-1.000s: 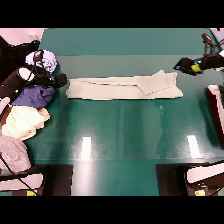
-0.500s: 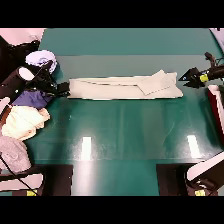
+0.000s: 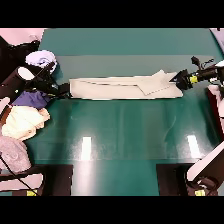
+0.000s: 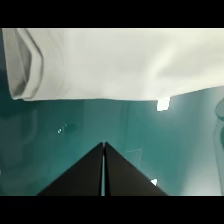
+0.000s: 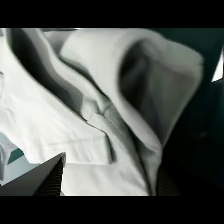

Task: Fold the shirts.

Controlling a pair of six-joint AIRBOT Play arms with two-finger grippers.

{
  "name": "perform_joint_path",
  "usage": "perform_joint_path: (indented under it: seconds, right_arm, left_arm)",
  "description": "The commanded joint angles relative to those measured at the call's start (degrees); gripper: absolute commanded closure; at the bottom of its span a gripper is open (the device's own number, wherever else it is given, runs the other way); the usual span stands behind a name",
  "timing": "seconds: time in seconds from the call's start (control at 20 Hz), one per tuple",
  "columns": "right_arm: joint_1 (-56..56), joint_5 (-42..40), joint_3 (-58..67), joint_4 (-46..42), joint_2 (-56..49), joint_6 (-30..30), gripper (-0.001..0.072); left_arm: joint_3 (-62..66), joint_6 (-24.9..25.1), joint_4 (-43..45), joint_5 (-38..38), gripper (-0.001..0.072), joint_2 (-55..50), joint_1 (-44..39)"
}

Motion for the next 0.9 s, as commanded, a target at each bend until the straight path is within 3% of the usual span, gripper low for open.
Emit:
perform_joint_path:
  seconds: [0.0, 0.1, 0.2, 0.45, 0.85]
  right_arm:
    - [2.3, -0.1, 0.3, -0.8, -1.3, 0.0, 0.0176]
    - [3.5, -0.1, 0.3, -0.8, -1.3, -1.0, 0.0366]
    - [4.1, 0.1, 0.3, -0.2, -0.9, -2.8, 0.0668]
    - [4.7, -1.8, 0.3, 8.3, 5.5, -4.7, 0.0697]
    - [14.8, -5.1, 0.3, 8.6, 19.7, -0.8, 0.0698]
  left_arm:
    - [0.1, 0.1, -1.6, 0.2, 0.0685, 0.0, -0.1]
    - [0.7, 0.1, -1.7, 2.6, 0.0686, 0.0, -1.5]
    - [3.8, 0.2, -1.7, 6.8, 0.0687, -0.3, -4.6]
    - [22.2, 1.2, -1.4, 9.5, 0.0687, -8.9, -13.5]
    - [44.5, -0.6, -0.9, 9.2, 0.0688, -34.2, -24.6]
